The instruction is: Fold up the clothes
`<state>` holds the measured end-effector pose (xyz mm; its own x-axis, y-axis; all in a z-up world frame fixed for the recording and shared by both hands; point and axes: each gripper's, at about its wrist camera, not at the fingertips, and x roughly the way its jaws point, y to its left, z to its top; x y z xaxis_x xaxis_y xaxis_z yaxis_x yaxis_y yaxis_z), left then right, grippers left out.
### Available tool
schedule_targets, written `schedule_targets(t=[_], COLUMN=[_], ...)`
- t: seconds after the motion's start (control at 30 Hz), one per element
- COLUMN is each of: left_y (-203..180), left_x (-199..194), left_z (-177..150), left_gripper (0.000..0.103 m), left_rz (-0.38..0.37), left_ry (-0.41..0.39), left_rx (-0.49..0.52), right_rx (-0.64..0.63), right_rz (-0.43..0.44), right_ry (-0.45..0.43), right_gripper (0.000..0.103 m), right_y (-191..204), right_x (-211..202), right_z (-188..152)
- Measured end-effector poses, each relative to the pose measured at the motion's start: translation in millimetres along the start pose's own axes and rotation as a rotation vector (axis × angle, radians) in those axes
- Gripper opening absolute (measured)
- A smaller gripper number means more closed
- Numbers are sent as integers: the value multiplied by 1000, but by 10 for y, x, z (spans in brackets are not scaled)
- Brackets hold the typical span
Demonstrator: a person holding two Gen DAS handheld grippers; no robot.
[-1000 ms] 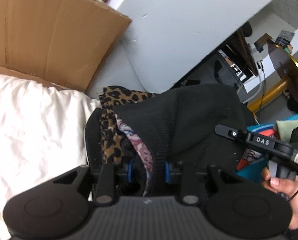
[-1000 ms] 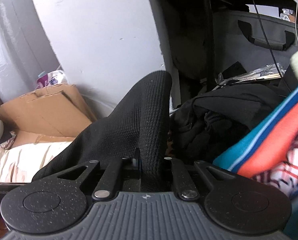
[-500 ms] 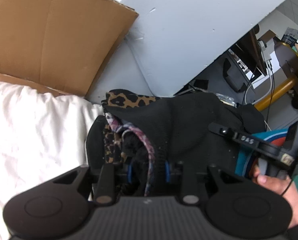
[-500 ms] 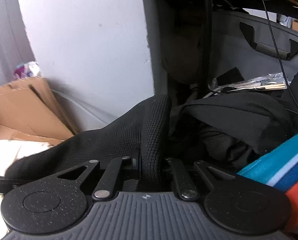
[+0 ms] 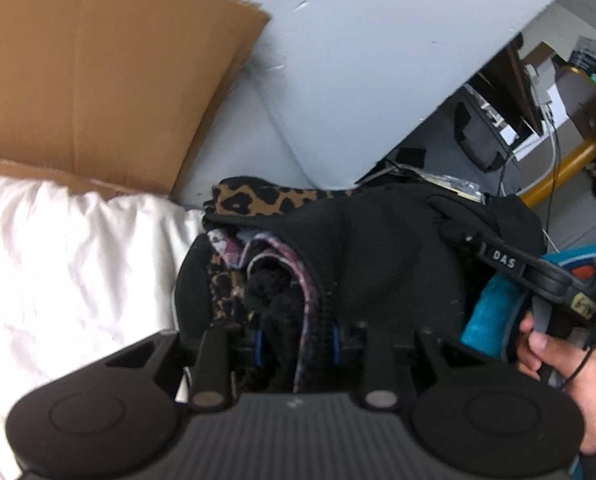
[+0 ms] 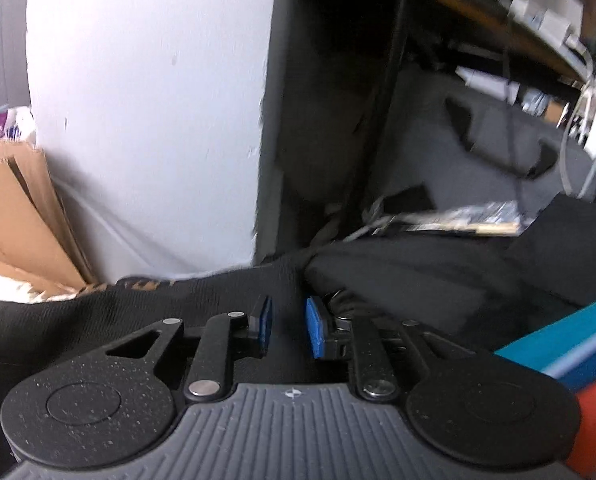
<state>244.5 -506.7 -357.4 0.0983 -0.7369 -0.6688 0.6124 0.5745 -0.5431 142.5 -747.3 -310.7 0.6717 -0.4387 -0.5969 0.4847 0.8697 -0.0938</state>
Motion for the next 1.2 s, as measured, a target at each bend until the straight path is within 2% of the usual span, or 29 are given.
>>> schedule_targets(t=[0.23, 0.33, 0.5, 0.6, 0.77, 0.83, 0.87, 1.0, 1.1, 1.2], left_y=[15, 60, 79, 73, 37, 53, 68, 131, 127, 180], left_x=[90, 128, 77, 22, -96, -148, -159, -112, -65, 22], left_z=[38, 43, 84, 119, 149, 140, 140, 208, 275, 344], left_gripper=[31, 35, 43, 44, 43, 43, 44, 46, 48, 49], left_rz=[-5, -2, 0, -4, -1, 1, 1, -14, -17, -37], left_ry=[5, 16, 36, 33, 21, 4, 0, 4, -15, -23], left_rx=[1, -23, -35, -25, -11, -12, -15, -44, -50, -99], right_rx=[63, 84, 147, 182, 205, 203, 200, 179, 201, 206], right_rz=[111, 150, 135, 124, 131, 137, 135, 89, 79, 55], right_ry=[-10, 5, 46, 64, 30, 7, -7, -29, -13, 22], right_gripper=[26, 26, 26, 26, 29, 43, 45, 46, 46, 47], right_y=[105, 194, 214, 226, 258, 267, 274, 250, 157, 89], right_x=[-408, -488, -430, -416, -537, -589, -612, -606, -497, -386], right_z=[-340, -566, -900, -1074, -1079, -1073, -1071, -1077, -1101, -1175])
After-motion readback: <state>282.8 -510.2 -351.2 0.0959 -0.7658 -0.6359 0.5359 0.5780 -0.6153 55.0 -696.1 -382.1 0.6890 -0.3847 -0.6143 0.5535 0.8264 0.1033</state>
